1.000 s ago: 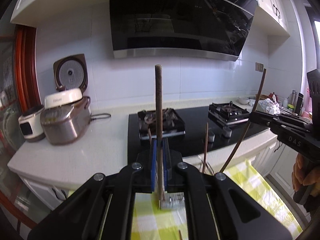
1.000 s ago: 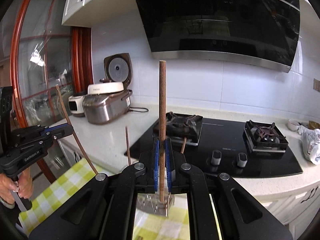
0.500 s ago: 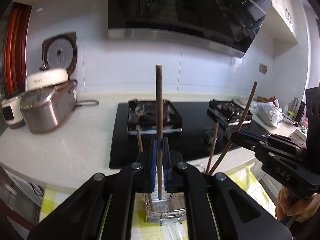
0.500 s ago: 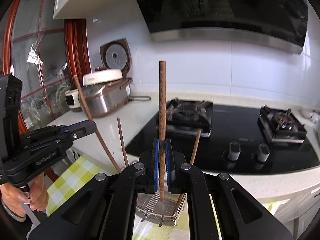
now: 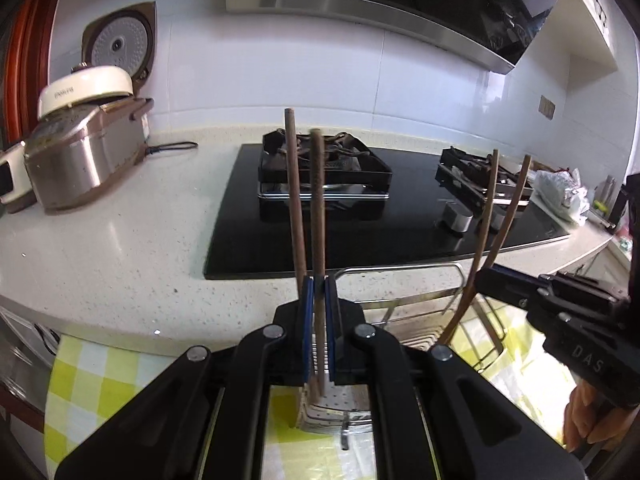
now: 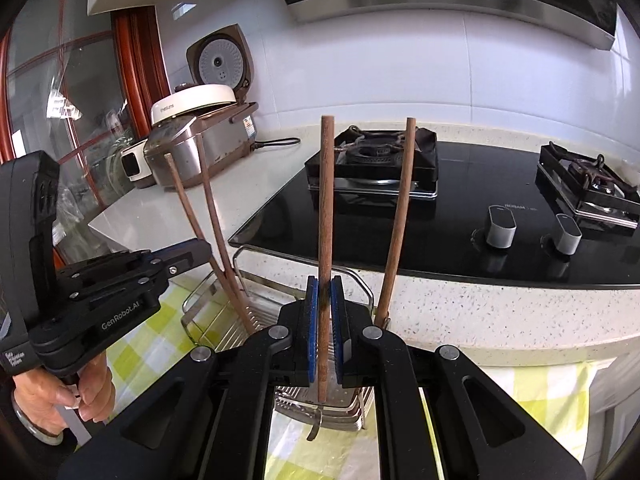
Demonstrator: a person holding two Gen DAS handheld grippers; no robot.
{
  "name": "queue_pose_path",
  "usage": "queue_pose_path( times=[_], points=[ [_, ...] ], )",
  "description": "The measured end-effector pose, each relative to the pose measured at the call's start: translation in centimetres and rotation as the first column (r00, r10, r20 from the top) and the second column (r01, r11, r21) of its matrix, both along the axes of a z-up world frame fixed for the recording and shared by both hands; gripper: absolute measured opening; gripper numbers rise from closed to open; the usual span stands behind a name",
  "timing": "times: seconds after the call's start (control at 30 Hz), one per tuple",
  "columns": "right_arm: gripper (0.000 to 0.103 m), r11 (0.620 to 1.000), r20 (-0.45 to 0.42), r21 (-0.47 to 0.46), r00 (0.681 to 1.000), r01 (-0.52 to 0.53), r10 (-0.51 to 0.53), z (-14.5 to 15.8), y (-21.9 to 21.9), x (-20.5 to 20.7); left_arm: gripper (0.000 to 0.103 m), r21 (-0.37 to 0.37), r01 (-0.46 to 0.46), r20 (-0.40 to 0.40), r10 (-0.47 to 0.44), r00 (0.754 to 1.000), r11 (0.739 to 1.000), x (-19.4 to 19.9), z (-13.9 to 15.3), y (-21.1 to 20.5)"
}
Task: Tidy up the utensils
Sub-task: 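Open the right tool to drop its chopstick into the rack while the left tool releases its own, then lower both open tools to the cloth and close the left tool on a chopstick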
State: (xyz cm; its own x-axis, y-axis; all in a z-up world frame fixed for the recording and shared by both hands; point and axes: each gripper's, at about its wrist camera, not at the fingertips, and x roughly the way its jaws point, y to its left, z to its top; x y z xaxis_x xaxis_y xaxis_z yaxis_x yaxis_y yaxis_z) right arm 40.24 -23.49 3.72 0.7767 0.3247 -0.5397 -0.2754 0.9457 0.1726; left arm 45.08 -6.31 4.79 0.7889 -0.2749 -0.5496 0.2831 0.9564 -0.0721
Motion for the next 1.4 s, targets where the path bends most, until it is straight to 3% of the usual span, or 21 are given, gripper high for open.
queue_pose_path(
  times=[0.1, 0.13, 0.23, 0.33, 0.47, 0.53, 0.67, 0.83, 1.0, 1.17, 1.4],
  points=[
    [0.012, 1.0, -0.01, -0.004, 1.0, 0.009, -0.009, -0.2, -0.2, 0.0, 0.006, 0.008, -0.003, -0.001, 0.003, 1.0, 1.0, -0.2, -0.1, 0.2],
    [0.02, 1.0, -0.011, -0.01, 1.0, 0.01, -0.01, -0.2, -0.2, 0.0, 0.006, 0.014, -0.01, 0.005, 0.01, 1.0, 1.0, -0.4, 0.0, 0.3],
    [0.071, 1.0, 0.003, -0.006, 1.0, 0.015, -0.015, 0.0, -0.6, -0.5, 0.013, 0.02, -0.019, 0.004, 0.019, 1.0, 1.0, -0.8, 0.2, 0.6],
    [0.071, 1.0, 0.031, 0.014, 0.999, 0.027, -0.028, 0.9, -1.2, -1.6, 0.036, 0.013, -0.041, 0.02, 0.041, 0.999, 0.999, -1.8, 0.7, 1.2],
    [0.071, 0.999, 0.049, 0.016, 0.998, 0.037, -0.037, 1.6, -1.9, -3.3, 0.044, 0.019, -0.06, 0.06, 0.059, 0.996, 0.998, -4.1, 1.8, 2.0],
    [0.071, 0.999, 0.055, 0.022, 0.998, 0.039, -0.04, 1.8, -2.3, -4.5, 0.062, 0.016, -0.083, 0.086, 0.081, 0.993, 0.996, -5.7, 2.2, 2.7],
    [0.071, 0.998, 0.049, 0.033, 0.997, 0.053, -0.055, 1.2, -3.3, -7.3, 0.07, 0.016, -0.104, 0.105, 0.102, 0.989, 0.994, -9.1, 2.2, 3.8],
    [0.072, 0.997, 0.024, 0.037, 0.998, 0.065, -0.066, -1.0, -4.2, -11.2, 0.088, 0.019, -0.103, 0.108, 0.1, 0.989, 0.995, -14.1, 0.6, 4.9],
    [0.073, 0.996, -0.033, 0.031, 0.996, 0.086, -0.085, -4.4, -5.0, -15.1, 0.097, -0.009, -0.104, 0.053, 0.104, 0.993, 0.995, -18.2, -2.4, 5.9],
    [0.076, 0.996, -0.06, 0.002, 0.994, 0.094, -0.093, -7.3, -4.9, -19.1, 0.098, -0.057, -0.103, -0.03, 0.101, 0.994, 0.993, -21.5, -5.8, 6.7],
    [0.076, 0.994, -0.102, 0.017, 0.989, 0.112, -0.11, -11.0, -5.1, -22.8, 0.098, -0.017, -0.109, -0.129, 0.106, 0.986, 0.994, -23.5, -9.8, 6.3]
  ],
)
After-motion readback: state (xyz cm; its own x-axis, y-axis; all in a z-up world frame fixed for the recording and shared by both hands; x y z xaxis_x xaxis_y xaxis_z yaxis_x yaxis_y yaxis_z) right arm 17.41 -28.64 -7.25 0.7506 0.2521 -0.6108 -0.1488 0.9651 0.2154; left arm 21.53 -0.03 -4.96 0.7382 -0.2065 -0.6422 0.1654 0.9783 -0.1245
